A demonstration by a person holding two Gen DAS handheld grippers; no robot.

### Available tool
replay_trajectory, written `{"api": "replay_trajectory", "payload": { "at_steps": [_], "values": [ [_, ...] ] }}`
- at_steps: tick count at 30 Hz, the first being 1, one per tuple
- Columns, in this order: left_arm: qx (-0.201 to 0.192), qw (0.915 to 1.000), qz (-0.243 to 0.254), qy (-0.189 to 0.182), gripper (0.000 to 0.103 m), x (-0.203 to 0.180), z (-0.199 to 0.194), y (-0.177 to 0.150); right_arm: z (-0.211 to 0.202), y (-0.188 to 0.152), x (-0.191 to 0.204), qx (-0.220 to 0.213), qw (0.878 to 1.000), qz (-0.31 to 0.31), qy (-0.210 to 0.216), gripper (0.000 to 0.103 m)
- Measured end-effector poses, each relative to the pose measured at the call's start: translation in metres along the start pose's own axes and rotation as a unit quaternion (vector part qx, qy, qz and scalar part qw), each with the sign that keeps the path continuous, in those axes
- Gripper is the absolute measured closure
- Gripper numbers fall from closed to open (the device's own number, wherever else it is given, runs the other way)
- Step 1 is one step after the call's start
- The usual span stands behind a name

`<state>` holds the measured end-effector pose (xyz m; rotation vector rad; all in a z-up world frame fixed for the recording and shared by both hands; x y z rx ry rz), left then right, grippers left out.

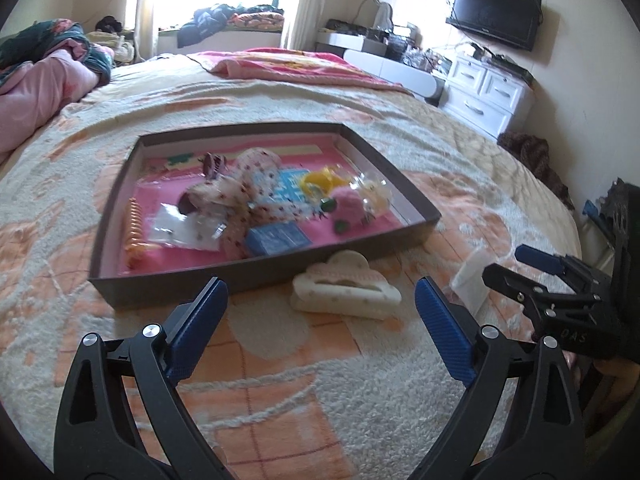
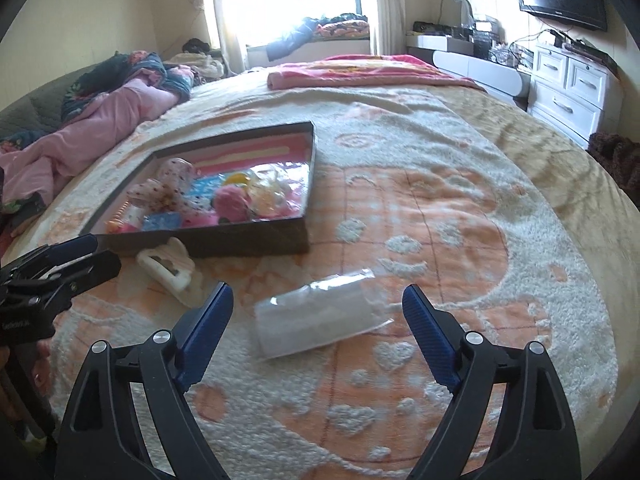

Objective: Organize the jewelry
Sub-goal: 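Grasp the cream cloud claw clip with the left tool while the right tool grasps the clear plastic bag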

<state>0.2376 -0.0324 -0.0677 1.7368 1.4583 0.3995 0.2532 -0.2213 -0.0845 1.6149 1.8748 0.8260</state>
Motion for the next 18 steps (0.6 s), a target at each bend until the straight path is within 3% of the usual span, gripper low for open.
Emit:
{"api": "replay_trajectory", "payload": {
  "at_steps": [14, 16, 18],
  "values": [
    [0.031, 0.9994, 0.018, -0.001, 0.016, -0.011, 0.035, -0.008, 0.041, -0.010, -0.018, 0.064, 0.996, 0.057, 0.020, 0.017],
    [0.033, 0.9993, 0.017, 0.001, 0.016, -0.011, 0.040, -0.008, 0.042, -0.010, -0.016, 0.065, 0.996, 0.059, 0.027, 0.019],
    [0.036, 0.9992, 0.015, 0.005, 0.016, -0.010, 0.044, -0.008, 0.042, -0.011, -0.013, 0.064, 0.995, 0.060, 0.036, 0.030]
  ]
}}
Point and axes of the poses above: each gripper's, at about its wrist camera, not at the fingertips, and z roughly the way its jaws point, x to its left, y to its top, the point moved 6 cm from there along z, roughly the way its jaws point, and after that the axes turned 7 degrees about -y, right-handed, at the moved point
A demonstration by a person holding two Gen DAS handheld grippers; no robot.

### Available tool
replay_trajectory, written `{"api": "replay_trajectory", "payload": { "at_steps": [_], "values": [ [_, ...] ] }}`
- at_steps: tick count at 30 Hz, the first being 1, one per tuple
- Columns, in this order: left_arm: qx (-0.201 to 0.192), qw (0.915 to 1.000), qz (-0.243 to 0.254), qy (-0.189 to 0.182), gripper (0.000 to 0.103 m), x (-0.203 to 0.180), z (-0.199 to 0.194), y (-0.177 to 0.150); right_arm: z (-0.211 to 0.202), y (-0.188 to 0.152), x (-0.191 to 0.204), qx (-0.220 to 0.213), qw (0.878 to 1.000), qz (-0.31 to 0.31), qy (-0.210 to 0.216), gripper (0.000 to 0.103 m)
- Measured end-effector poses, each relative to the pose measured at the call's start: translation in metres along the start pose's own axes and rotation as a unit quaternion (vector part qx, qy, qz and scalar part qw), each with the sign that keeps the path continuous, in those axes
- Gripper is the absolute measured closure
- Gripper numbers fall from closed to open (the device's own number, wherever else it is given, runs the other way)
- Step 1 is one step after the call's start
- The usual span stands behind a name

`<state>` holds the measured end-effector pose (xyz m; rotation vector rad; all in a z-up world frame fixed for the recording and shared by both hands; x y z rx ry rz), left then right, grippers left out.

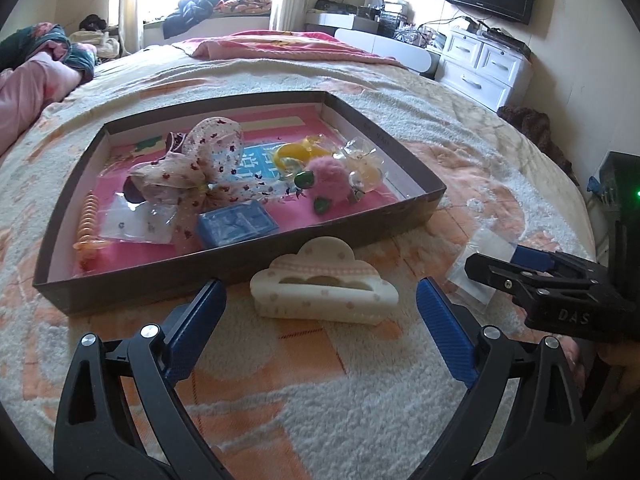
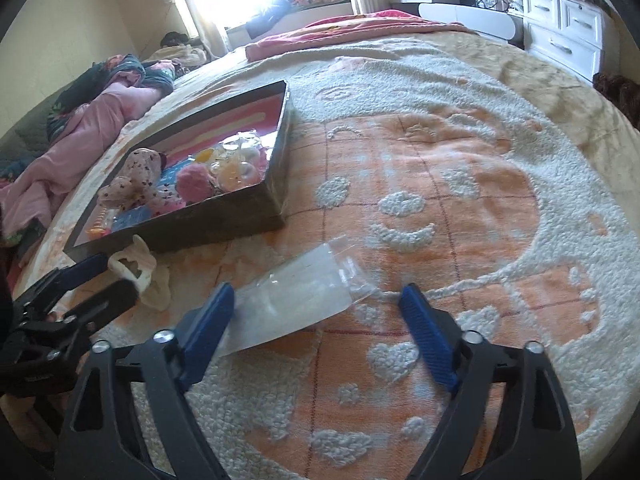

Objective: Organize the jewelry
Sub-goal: 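Grasp the cream cloud claw clip with the left tool while the right tool grasps the clear plastic bag, then lower the cloud clip into the tray with the left tool while the right tool drops the bag there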

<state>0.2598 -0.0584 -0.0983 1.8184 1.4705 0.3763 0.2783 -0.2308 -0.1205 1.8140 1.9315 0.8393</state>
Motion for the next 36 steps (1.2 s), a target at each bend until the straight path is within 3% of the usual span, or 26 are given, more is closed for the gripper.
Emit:
{"api": "replay_trajectory", "payload": {
  "at_steps": [5, 9, 10, 12, 14, 23, 29, 36],
  "values": [
    [0.007, 0.9999, -0.007, 0.004, 0.016, 0.002, 0.008, 0.000, -0.003, 0.002, 0.006, -0.001, 0.999, 0.006, 0.038, 0.060],
    [0.012, 0.9999, -0.002, 0.003, 0.016, 0.000, 0.011, 0.000, -0.006, 0.004, 0.004, -0.006, 0.999, 0.021, 0.048, 0.068],
    [0.014, 0.9999, 0.000, 0.004, 0.017, -0.001, 0.012, 0.000, -0.007, 0.004, 0.003, -0.006, 0.998, 0.027, 0.051, 0.069],
    [0.019, 0.9998, 0.003, 0.005, 0.030, -0.003, 0.016, -0.001, -0.008, 0.005, -0.001, -0.006, 0.998, 0.038, 0.057, 0.072],
    [0.025, 0.9996, 0.009, 0.012, 0.035, -0.004, 0.018, -0.002, -0.010, 0.006, -0.002, -0.010, 0.997, 0.042, 0.059, 0.074],
    [0.014, 0.9997, 0.021, -0.006, 0.036, -0.009, 0.004, -0.003, -0.024, 0.011, 0.000, -0.045, 0.998, 0.029, 0.045, 0.086],
    [-0.002, 0.9998, 0.016, -0.013, 0.036, -0.009, -0.012, 0.002, -0.043, 0.020, 0.020, -0.092, 0.995, -0.016, 0.027, 0.087],
    [-0.026, 0.9996, 0.003, -0.011, 0.036, 0.000, -0.032, 0.011, -0.052, 0.026, 0.045, -0.112, 0.992, -0.053, 0.023, 0.087]
  ]
}}
Point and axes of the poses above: each gripper's, at about its wrist camera, not at the fingertips, and z roughly the way its jaws point, x to its left, y to its top, the point moved 6 cm from there along z, roughly the way its jaws point, and after that the axes turned 7 degrees about -y, right-handed, at the moved point
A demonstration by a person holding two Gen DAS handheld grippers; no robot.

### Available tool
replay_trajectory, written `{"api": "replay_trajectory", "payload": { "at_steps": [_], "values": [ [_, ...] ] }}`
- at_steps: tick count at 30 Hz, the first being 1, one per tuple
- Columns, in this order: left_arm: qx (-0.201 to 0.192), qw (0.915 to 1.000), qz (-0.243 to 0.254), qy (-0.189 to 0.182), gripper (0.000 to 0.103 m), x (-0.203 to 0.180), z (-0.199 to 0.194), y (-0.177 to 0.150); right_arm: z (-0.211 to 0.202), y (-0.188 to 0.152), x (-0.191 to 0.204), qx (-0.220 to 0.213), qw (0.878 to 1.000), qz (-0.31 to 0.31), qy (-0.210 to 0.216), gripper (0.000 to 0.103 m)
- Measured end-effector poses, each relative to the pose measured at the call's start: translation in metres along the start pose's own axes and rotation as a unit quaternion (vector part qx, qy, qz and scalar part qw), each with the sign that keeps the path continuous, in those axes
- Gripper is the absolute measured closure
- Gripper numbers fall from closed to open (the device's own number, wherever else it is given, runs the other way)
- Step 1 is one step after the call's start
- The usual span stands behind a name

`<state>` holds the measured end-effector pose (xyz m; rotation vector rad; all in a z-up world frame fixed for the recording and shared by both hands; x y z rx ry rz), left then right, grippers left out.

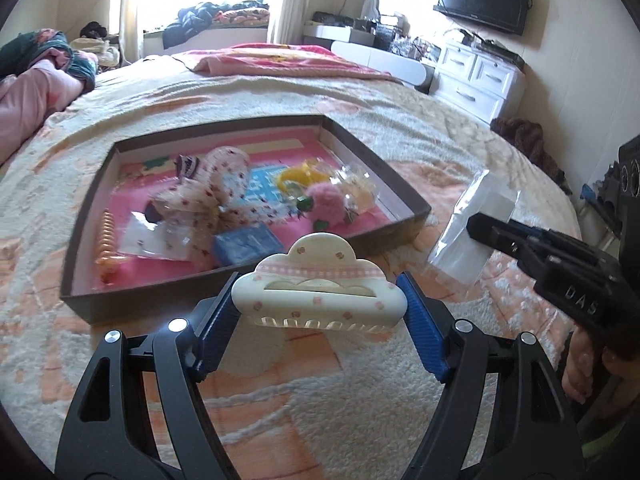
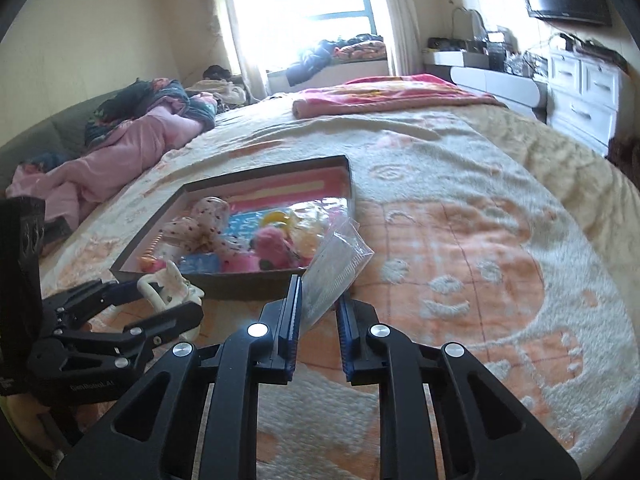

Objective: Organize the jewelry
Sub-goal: 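Lower the cloud clip into the tray with the left tool while the right tool drops the bag there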

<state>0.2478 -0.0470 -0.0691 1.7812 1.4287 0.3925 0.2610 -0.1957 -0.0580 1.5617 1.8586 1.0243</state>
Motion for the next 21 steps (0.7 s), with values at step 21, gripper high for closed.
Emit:
{"api": "replay_trajectory", "payload": {
  "at_steps": [21],
  "values": [
    [-0.054, 0.9960, -0.057, 0.043, 0.036, 0.068, -0.044, 0.018, 0.012, 0.037, 0.060, -0.024, 0.998, -0.053, 0.022, 0.087]
  ]
}}
Point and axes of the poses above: each gripper's, at about its wrist camera, not at the fingertips, and z roughly the way its jaws point, x to its left, y to its top, the point moved 6 cm from there along z, roughly the way its jaws point, and after that the axes turned 7 degrees about -y, right-handed, at the moved point
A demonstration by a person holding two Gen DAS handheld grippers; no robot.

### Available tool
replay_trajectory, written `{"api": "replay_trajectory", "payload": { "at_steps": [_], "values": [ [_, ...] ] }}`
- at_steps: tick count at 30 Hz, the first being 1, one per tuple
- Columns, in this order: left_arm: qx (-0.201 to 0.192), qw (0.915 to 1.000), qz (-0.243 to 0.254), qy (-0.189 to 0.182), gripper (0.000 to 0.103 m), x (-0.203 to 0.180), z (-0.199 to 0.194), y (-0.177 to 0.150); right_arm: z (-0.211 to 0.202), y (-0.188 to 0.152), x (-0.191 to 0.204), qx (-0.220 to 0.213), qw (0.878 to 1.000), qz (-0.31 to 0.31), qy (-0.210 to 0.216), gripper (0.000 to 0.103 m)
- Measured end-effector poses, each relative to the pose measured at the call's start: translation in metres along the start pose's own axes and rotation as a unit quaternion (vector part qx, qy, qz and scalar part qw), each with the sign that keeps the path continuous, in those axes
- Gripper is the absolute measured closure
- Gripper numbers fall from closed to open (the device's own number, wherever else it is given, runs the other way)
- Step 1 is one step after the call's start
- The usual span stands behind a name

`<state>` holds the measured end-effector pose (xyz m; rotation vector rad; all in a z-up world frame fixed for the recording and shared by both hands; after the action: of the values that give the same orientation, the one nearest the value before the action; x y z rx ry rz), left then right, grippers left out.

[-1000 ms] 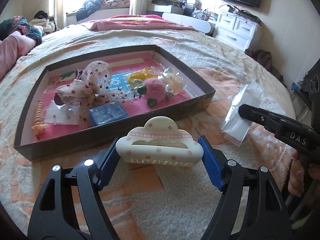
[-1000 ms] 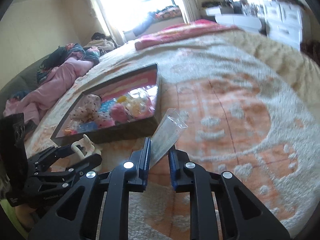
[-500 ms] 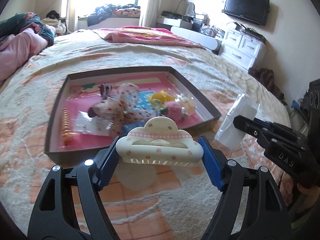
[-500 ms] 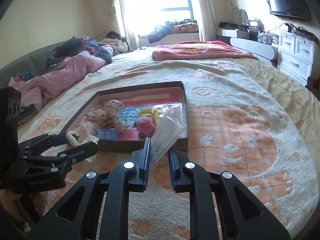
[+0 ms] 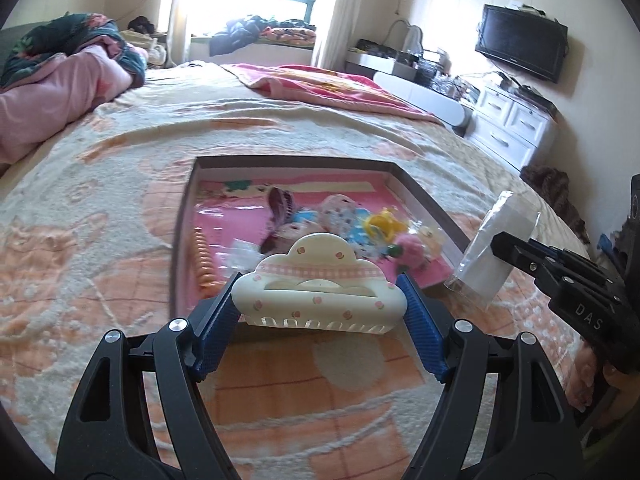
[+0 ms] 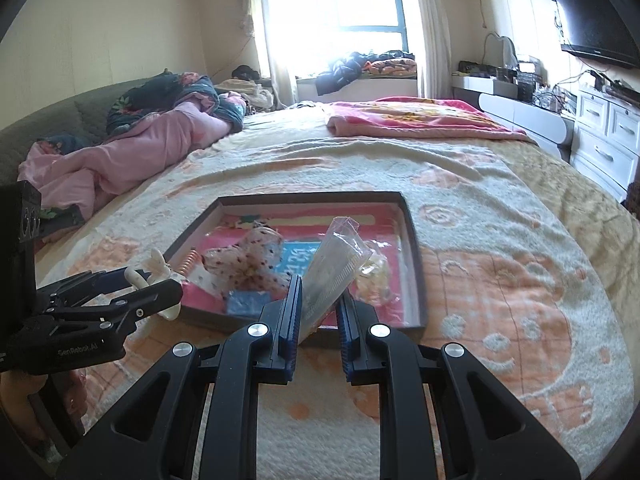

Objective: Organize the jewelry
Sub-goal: 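Lower the cloud clip into the tray with the left tool while the right tool drops the bag there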

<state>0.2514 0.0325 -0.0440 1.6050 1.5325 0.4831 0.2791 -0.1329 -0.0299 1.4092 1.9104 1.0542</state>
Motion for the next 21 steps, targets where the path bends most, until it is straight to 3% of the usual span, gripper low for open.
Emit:
{"api": "replay_trajectory", "payload": {
  "at_steps": [11, 21],
  "values": [
    [-0.019, 0.9994, -0.025, 0.017, 0.036, 0.033, -0.007, 0.019, 0.019, 0.013, 0.024, 0.000, 1.000, -0.019, 0.008, 0.087],
    [-0.010, 0.9991, -0.029, 0.027, 0.036, 0.048, 0.014, 0.028, 0.049, 0.026, 0.021, 0.010, 1.000, -0.020, 0.004, 0.087]
  ]
}}
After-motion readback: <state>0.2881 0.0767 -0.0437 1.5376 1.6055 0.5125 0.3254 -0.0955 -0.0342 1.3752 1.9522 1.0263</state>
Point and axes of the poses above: each gripper's, at about its wrist camera, not at the fingertips, and z roughly the way its jaws point, x to its left, y to its top, the point moved 6 cm from there along z, roughly the way its jaws point, and after that the axes turned 7 degrees about -y, right-handed, at the moved point
